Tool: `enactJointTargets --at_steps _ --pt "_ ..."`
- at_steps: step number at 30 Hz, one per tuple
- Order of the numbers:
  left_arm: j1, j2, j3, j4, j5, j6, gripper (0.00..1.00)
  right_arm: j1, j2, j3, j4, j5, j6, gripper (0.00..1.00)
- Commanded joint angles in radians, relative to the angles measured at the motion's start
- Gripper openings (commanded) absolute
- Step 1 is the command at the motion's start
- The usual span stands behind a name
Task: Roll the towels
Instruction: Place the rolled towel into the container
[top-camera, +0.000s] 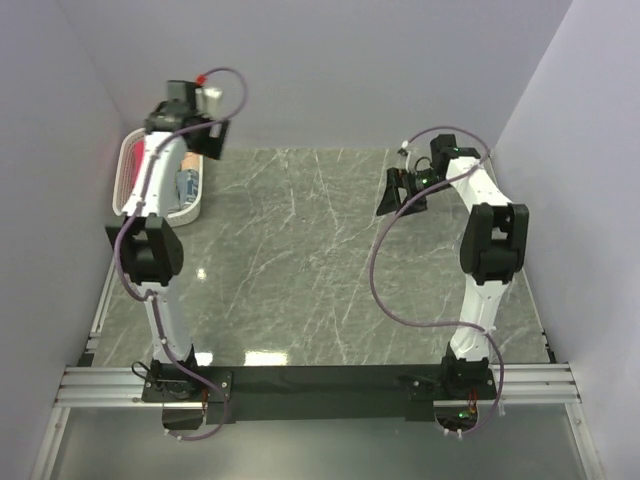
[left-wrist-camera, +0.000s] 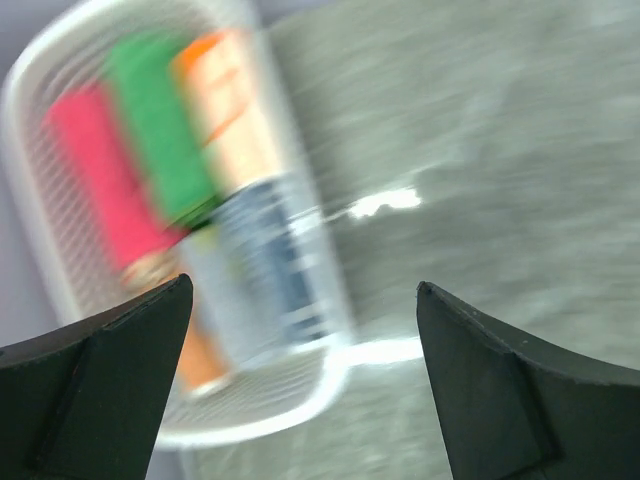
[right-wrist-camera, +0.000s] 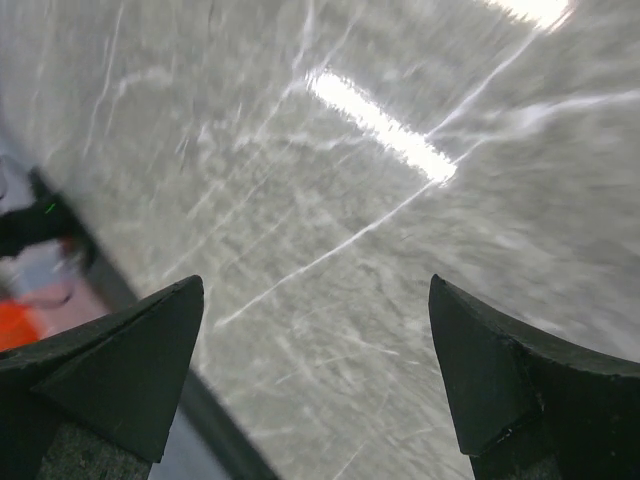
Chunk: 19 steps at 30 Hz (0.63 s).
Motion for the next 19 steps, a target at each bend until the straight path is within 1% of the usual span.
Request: enactJointTargets --at_steps 1,2,3,4,5,6,7,10,13,14,15,19 --pt "-0.136 -0.042 0.032 0.034 0.057 -0.05 1.0 -0.006 -0.197 -0.029 0.145 0.148 0.043 1.0" --pt "-0.159 -0.042 0.024 0.04 0.066 -0.059 0.99 -0.007 -0.226 -0.052 0.212 0.18 0.054 1.0" --pt "-0.196 -0.042 0.003 0.041 0.091 -0.079 1.0 -0.006 -0.276 -0.096 0.24 0.243 0.089 1.0" --pt "-0.207 -0.042 -0.012 0.042 0.129 -0.093 0.99 -0.007 -0.297 -0.112 0.255 0.259 0.086 1.0" --pt "-0.214 -0.045 -0.032 0.051 0.161 -0.11 0.99 -0.007 -0.315 -0.123 0.267 0.273 0.08 1.0" --pt "-0.221 -0.05 -0.075 0.059 0.234 -0.13 0.99 0.0 -0.352 -0.161 0.28 0.318 0.083 1.0" --pt "-0.221 -0.051 -0.1 0.068 0.266 -0.18 0.99 0.009 -0.372 -0.185 0.295 0.341 0.089 1.0" --pt "-0.221 -0.044 -0.188 0.099 0.361 -0.237 0.99 0.026 -0.442 -0.29 0.329 0.368 0.082 1.0" --pt "-0.221 -0.051 -0.279 0.149 0.382 -0.25 0.99 0.046 -0.498 -0.392 0.358 0.403 0.065 1.0" --pt "-0.221 -0.062 -0.302 0.168 0.372 -0.286 1.0 0.054 -0.515 -0.428 0.364 0.409 0.06 1.0" --pt "-0.221 -0.067 -0.336 0.192 0.364 -0.293 0.99 0.057 -0.521 -0.443 0.367 0.411 0.06 1.0" --pt "-0.216 -0.068 -0.356 0.195 0.367 -0.285 1.0 0.055 -0.532 -0.479 0.381 0.429 0.059 1.0"
